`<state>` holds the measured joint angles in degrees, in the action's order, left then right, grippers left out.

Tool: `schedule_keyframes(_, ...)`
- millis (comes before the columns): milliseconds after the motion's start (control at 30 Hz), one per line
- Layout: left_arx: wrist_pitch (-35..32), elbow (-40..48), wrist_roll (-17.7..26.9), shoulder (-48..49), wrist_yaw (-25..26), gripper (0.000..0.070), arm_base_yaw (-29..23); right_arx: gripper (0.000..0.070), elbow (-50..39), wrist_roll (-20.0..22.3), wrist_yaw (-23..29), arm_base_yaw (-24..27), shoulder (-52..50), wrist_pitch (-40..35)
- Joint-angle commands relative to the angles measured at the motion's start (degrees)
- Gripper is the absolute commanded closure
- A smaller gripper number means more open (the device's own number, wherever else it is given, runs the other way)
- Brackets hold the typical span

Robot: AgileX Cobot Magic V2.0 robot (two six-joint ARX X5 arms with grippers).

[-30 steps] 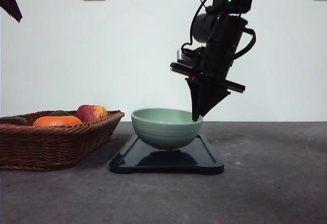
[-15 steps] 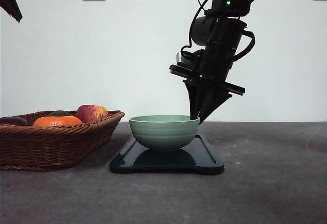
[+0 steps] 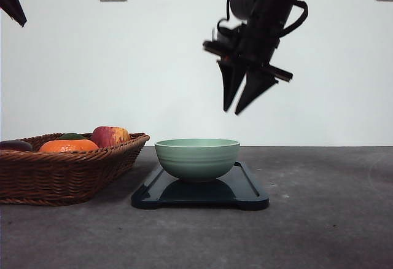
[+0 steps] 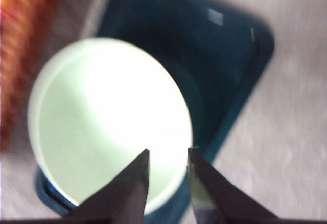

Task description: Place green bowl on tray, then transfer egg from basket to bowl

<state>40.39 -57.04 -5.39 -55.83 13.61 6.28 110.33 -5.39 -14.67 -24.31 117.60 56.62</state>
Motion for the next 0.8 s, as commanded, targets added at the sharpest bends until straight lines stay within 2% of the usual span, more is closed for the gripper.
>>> schedule_keyframes(0, -0.1, -1.4, 0.0, -0.3, 0.2, 0.0389, 0.1, 0.0556, -1.7, 0.1, 0.1, -0.6, -1.1, -2.3)
schedule_keyframes(233, 0.4, -1.4, 0.0, -0.3, 0.2, 0.0389, 0.1, 0.0556, -15.4, 0.1, -0.1, -1.1, -10.3, -13.0)
schedule_keyframes(500, 1.1, -1.4, 0.0, -0.3, 0.2, 0.0389, 0.1, 0.0556, -37.0, 0.1, -0.3, -1.0, -25.8, -26.8)
schedule_keyframes(767, 2.3, -1.4, 0.0, -0.3, 0.2, 0.0389, 0.1, 0.0556, -56.2, 0.1, 0.5, -0.6, -41.3, -31.6)
